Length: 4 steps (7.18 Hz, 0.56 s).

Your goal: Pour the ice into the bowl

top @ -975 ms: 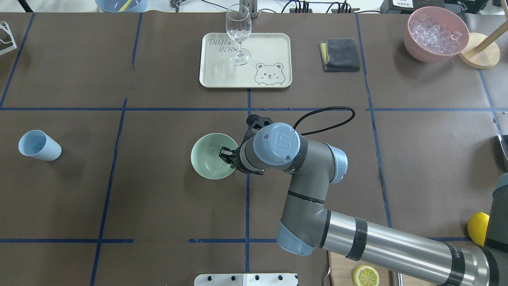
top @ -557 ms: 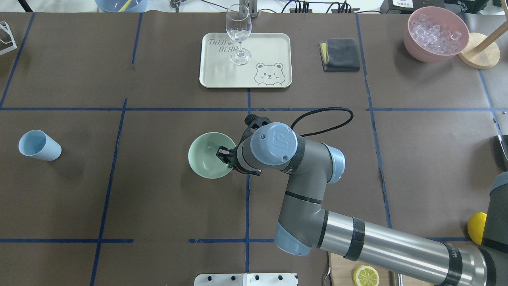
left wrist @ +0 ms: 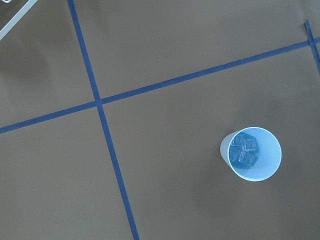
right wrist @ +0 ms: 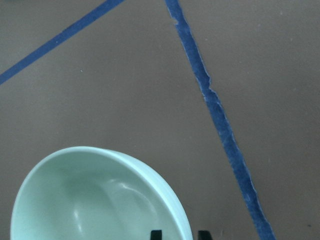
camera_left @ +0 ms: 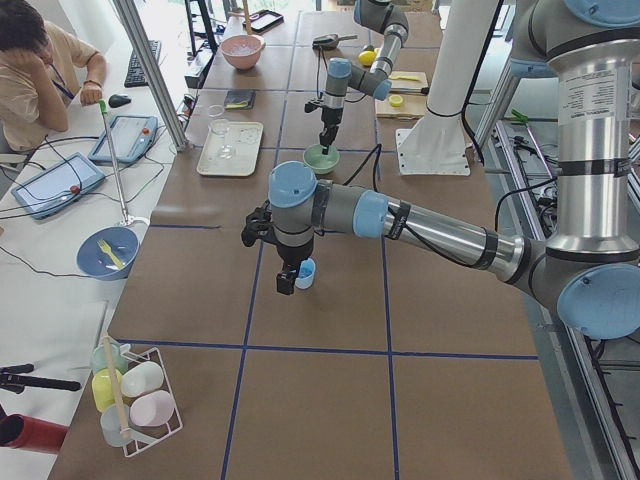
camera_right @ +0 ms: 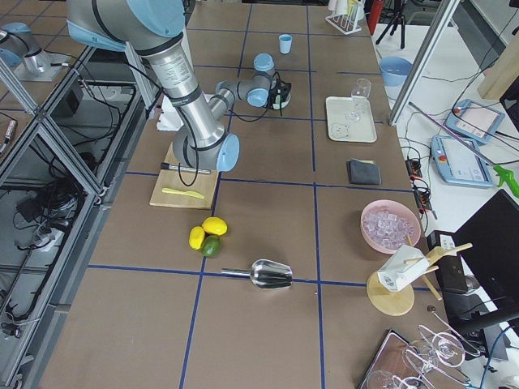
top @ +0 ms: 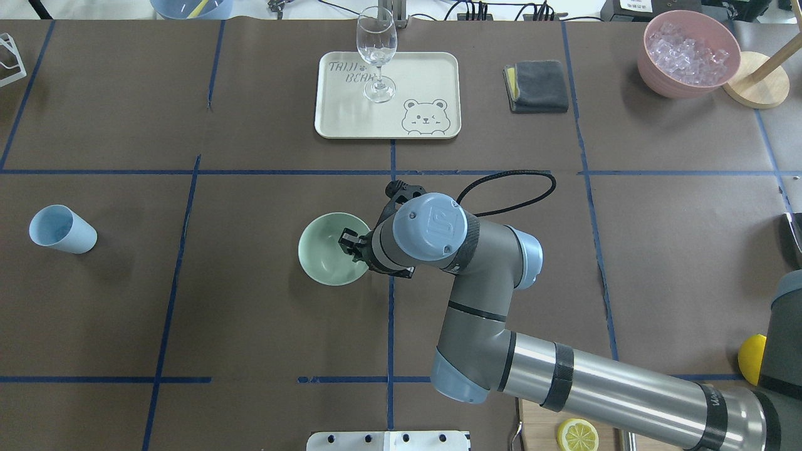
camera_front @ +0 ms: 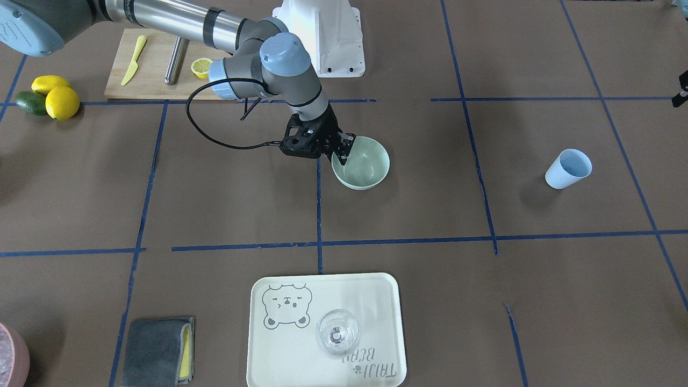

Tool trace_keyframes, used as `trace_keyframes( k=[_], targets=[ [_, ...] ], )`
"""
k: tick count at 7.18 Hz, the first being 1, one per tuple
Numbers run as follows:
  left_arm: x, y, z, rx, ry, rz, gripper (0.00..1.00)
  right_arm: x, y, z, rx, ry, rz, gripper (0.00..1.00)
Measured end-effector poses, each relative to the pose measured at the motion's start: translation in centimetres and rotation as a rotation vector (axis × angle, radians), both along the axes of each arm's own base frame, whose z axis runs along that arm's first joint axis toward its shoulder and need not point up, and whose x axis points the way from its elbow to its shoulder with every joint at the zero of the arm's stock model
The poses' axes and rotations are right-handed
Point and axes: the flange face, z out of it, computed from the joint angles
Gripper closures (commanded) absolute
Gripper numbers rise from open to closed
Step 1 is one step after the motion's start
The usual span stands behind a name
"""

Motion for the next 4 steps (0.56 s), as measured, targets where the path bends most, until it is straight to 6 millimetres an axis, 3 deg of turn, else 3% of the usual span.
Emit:
trace_keyframes(
  k=[2, 3, 4],
  targets=[
    [0.8, -0.1, 0.3, 0.014, 0.017, 0.038, 0.0, 0.9, -0.4, -1.3, -0.001, -0.027, 0.002, 0.0],
    [1.0, -0.4, 0.5, 0.028, 0.038, 0.045, 0.0, 3.1, -1.5, -2.0, -0.009, -0.053, -0.005, 0.0],
    [1.1, -0.7, 0.7, 0.062, 0.052, 0.047, 0.0, 6.5, -3.1, -1.7, -0.028, -0.08, -0.019, 0.0]
  ],
)
